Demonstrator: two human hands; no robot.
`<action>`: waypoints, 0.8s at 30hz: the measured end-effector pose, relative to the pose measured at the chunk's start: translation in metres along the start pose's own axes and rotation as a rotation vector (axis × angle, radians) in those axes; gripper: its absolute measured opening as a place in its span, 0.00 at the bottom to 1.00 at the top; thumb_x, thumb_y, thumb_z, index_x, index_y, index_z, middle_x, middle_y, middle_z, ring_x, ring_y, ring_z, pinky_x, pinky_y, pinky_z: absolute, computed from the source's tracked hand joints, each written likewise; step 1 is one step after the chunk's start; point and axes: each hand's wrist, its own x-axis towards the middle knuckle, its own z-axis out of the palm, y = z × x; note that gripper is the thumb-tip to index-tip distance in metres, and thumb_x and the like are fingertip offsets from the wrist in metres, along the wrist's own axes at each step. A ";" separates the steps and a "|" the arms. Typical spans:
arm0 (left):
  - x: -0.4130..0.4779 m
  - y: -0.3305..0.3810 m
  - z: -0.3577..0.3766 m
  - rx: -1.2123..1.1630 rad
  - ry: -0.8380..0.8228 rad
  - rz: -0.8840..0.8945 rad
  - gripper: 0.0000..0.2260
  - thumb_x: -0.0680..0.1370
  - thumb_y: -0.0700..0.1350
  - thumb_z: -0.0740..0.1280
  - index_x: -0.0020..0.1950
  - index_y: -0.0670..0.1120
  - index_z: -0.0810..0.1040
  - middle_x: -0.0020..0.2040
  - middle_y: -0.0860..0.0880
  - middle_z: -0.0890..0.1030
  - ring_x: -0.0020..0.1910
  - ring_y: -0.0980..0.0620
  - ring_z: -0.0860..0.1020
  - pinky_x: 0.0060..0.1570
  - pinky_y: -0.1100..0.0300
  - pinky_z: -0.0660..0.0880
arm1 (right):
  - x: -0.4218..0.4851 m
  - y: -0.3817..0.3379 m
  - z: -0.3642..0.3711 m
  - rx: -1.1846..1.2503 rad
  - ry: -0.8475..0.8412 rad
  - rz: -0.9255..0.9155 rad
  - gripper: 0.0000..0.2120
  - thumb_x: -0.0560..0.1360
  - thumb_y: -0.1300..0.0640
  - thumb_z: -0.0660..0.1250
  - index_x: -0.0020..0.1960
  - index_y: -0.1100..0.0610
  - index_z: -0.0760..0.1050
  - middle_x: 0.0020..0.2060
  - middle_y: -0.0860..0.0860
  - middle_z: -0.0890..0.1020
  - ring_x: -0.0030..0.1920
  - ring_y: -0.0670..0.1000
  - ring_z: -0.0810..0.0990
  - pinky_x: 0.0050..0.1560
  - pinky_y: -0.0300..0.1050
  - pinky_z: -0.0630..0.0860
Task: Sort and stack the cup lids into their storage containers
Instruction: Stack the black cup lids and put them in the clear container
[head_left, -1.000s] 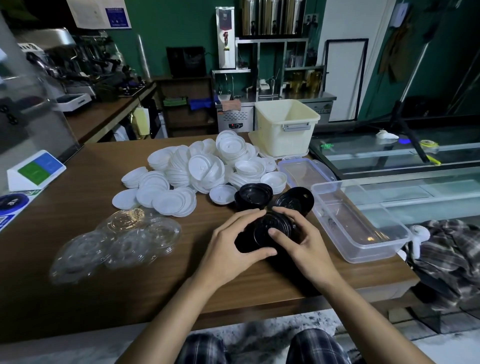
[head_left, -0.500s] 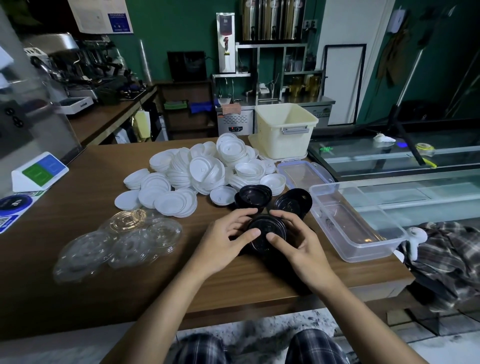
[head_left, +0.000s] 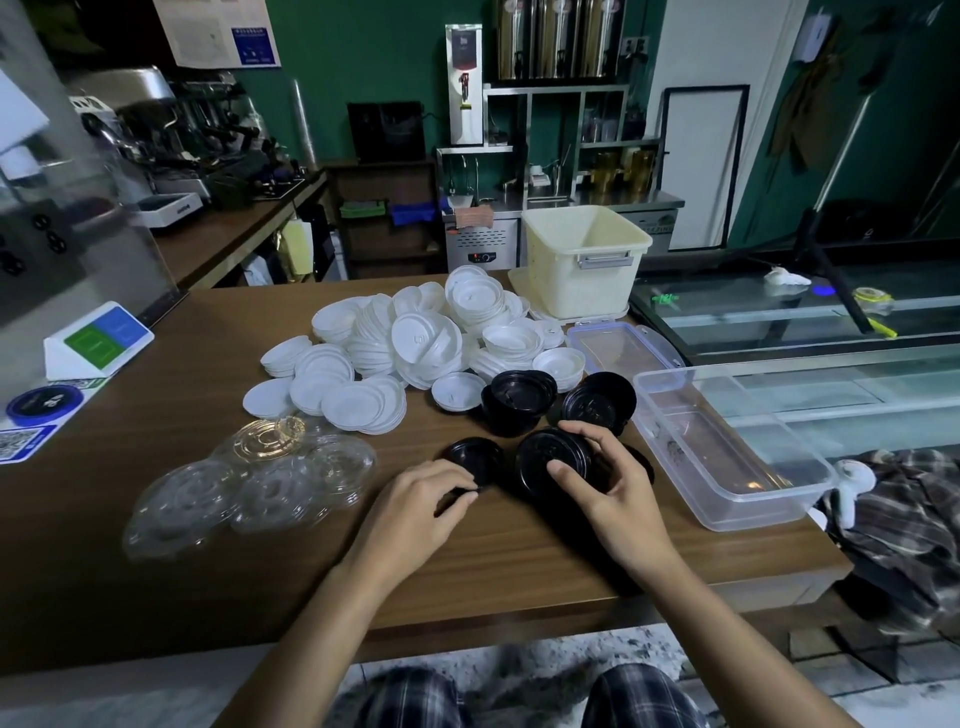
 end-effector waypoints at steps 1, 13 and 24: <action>-0.001 0.002 -0.001 -0.016 0.028 -0.007 0.04 0.78 0.40 0.75 0.51 0.47 0.85 0.52 0.57 0.84 0.53 0.59 0.82 0.56 0.54 0.79 | 0.002 0.001 0.002 -0.002 0.000 0.000 0.18 0.77 0.66 0.75 0.64 0.53 0.80 0.57 0.49 0.86 0.61 0.50 0.84 0.66 0.41 0.76; 0.004 0.012 -0.009 -0.626 0.229 -0.392 0.13 0.80 0.37 0.72 0.61 0.52 0.80 0.52 0.51 0.85 0.54 0.52 0.84 0.55 0.51 0.83 | 0.002 0.008 0.006 -0.054 -0.009 -0.050 0.19 0.78 0.59 0.76 0.67 0.50 0.80 0.63 0.46 0.85 0.67 0.48 0.81 0.72 0.46 0.73; 0.017 0.040 0.016 -0.725 0.127 -0.418 0.12 0.77 0.46 0.76 0.59 0.57 0.83 0.47 0.37 0.82 0.46 0.49 0.84 0.46 0.50 0.84 | -0.001 0.004 0.003 -0.052 -0.054 -0.005 0.17 0.82 0.62 0.65 0.69 0.49 0.80 0.64 0.42 0.84 0.69 0.44 0.78 0.74 0.45 0.70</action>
